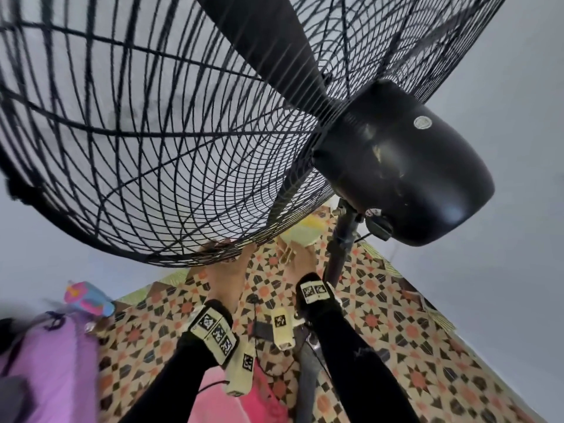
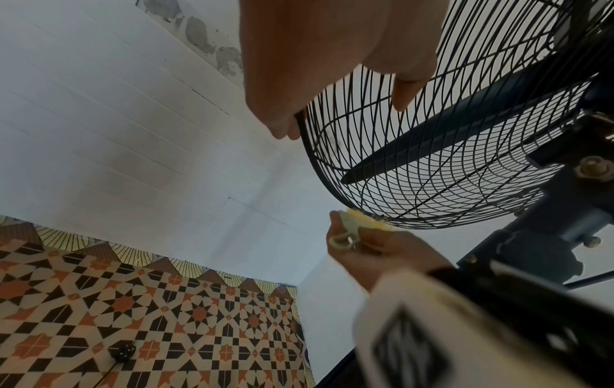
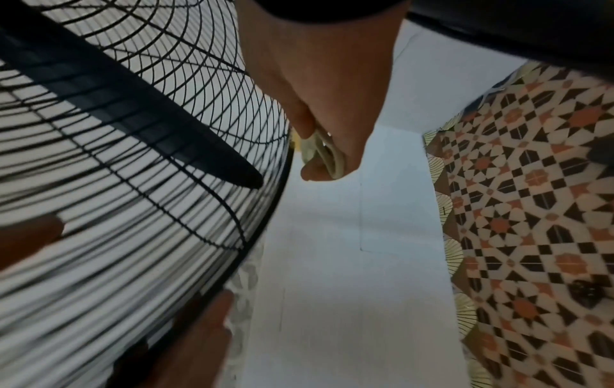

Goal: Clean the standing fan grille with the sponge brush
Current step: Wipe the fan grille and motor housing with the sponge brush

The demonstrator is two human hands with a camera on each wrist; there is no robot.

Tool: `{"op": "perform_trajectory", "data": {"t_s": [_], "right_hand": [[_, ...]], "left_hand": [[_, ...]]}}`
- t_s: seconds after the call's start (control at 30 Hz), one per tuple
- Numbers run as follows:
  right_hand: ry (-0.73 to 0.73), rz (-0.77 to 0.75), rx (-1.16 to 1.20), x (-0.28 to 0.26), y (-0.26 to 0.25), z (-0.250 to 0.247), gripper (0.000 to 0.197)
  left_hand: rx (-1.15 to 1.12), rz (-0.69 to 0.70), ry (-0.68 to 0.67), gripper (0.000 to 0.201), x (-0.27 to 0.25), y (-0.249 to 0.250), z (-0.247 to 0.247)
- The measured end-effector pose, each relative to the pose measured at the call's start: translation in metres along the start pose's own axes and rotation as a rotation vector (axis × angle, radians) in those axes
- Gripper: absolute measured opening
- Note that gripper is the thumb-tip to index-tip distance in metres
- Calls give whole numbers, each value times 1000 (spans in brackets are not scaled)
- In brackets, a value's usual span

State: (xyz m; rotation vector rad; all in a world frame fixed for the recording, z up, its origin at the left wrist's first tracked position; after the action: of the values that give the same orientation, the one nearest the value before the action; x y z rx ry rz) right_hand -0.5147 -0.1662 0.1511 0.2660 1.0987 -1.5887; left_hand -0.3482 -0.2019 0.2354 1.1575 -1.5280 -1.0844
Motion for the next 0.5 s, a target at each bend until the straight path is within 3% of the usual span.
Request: {"op": "perform_trajectory", "data": {"t_s": [0.03,0.1,0.2,0.3,0.37,0.43,0.5], "right_hand": [[29,-8,77,3,-5,5,7],[32,-8,16,-9,-14,11,3],[-41,-8,-280,-24,6,5,31],[-150,94,-120,-27,36,-12,37],[-92,89,-127,-15,39,-14,32],[-23,40,-26,0,29,-12,34],[15,16,1,-2,21,0,22]], "left_hand": [[1,-3,4,56,0,0,0],[-5,-14,6,47,-1,1,0],[10,-11,1,53,-4,6,0],[-11,-13,3,49,-4,7,-1],[-1,-33,-6,49,-5,5,0],[-19,-37,-3,61,-5,5,0],[-32,-25,11,73,-5,5,-1]]}}
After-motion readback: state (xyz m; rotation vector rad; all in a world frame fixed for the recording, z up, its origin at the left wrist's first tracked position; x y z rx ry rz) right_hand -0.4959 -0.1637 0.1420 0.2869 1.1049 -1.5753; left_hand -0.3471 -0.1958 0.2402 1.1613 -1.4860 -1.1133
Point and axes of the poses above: each hand's wrist, its own x-axis towards the middle knuckle, its own z-axis out of the palm, y = z × x, the point moved 4 cm from there along x, towards the middle knuckle, and after that the axes turned 13 degrees about z, right-handed, at the moved point
